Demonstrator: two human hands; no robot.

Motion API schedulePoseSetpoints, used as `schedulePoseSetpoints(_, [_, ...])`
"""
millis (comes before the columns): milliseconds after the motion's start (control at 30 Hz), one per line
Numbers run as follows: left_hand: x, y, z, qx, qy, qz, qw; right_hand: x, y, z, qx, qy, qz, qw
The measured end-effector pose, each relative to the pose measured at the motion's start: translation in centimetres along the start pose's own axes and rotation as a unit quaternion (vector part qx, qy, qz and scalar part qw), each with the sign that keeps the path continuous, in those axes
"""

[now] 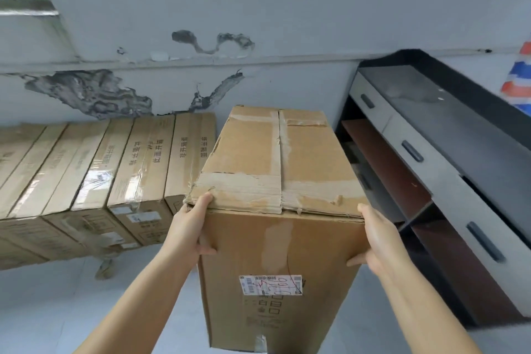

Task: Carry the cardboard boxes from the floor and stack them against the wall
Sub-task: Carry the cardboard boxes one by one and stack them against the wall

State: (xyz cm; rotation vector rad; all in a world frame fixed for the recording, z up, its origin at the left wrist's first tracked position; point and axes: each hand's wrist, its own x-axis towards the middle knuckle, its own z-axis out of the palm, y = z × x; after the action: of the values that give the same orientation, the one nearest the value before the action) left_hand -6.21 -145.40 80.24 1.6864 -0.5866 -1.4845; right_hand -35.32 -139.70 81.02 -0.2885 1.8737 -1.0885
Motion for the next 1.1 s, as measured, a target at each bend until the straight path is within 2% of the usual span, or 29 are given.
schedulePoseSetpoints(300, [12.7, 6.5, 6.0, -0.04, 0.066, -0.03, 0.997, 13.8, -10.5, 9.2, -0.064, -0.033, -0.011, 0.997])
schedulePoseSetpoints(667, [30.6, 10.3, 8.3, -0.056, 0.074, -0.064, 0.994, 27.3, -14.2, 22.4, -0.081, -0.023, 0.001, 0.996])
schedulePoseSetpoints(900, [37.6, 4.1, 9.5, -0.069, 0.084, -0.102, 0.989, 35.4, -8.2, 26.5, -0.042, -0.047, 0.042, 0.997])
schedulePoseSetpoints(1033, [40.1, -1.4, 9.9, -0.067, 0.086, -0.14, 0.984, 39.1, -3.2, 26.4, -0.047, -0.052, 0.058, 0.996])
schedulePoseSetpoints(1100, [40.6, -3.4, 9.5, -0.062, 0.075, -0.16, 0.982, 40.3, -1.4, 25.7, -0.061, -0.081, 0.064, 0.993])
